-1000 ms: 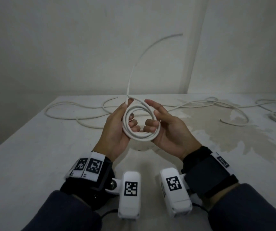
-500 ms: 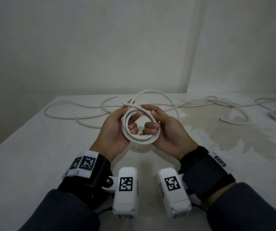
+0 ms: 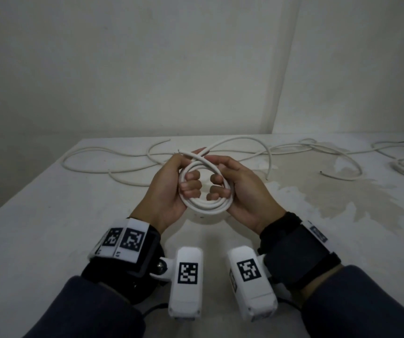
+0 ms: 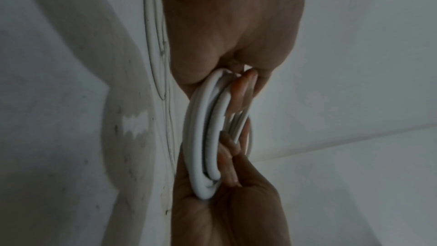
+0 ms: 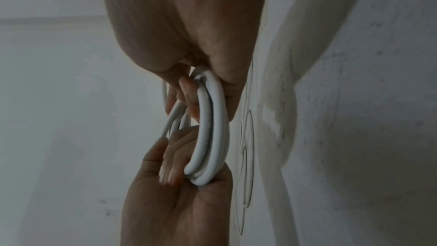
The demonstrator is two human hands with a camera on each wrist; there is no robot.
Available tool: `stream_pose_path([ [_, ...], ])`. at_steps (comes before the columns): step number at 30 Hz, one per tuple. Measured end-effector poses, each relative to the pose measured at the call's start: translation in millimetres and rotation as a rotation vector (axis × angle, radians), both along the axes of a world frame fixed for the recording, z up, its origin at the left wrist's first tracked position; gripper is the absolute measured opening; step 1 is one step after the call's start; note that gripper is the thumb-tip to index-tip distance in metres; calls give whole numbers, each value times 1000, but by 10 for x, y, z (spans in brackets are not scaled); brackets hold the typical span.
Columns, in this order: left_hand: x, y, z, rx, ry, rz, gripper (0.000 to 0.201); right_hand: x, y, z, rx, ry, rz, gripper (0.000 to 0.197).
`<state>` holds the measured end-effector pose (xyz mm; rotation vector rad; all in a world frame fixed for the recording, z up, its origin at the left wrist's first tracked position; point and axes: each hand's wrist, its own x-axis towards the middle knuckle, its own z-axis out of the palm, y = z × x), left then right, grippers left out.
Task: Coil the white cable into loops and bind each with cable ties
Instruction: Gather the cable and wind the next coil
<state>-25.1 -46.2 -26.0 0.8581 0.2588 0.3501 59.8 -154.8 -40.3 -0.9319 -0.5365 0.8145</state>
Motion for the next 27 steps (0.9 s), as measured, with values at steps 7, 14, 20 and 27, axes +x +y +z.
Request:
stream_pose_path([
  [7, 23, -52, -16, 238, 71, 159, 12, -22, 12, 9, -40, -40, 2, 30],
  [14, 38, -52, -39, 172, 102, 246, 11, -40, 13, -16, -96, -230, -42, 22],
  [20, 55, -34, -66, 65, 104, 197, 4, -25, 20, -28, -96, -263, -99, 23],
  [27, 33, -68, -18, 222, 133, 281, 16, -46, 23, -15, -123, -290, -85, 22],
])
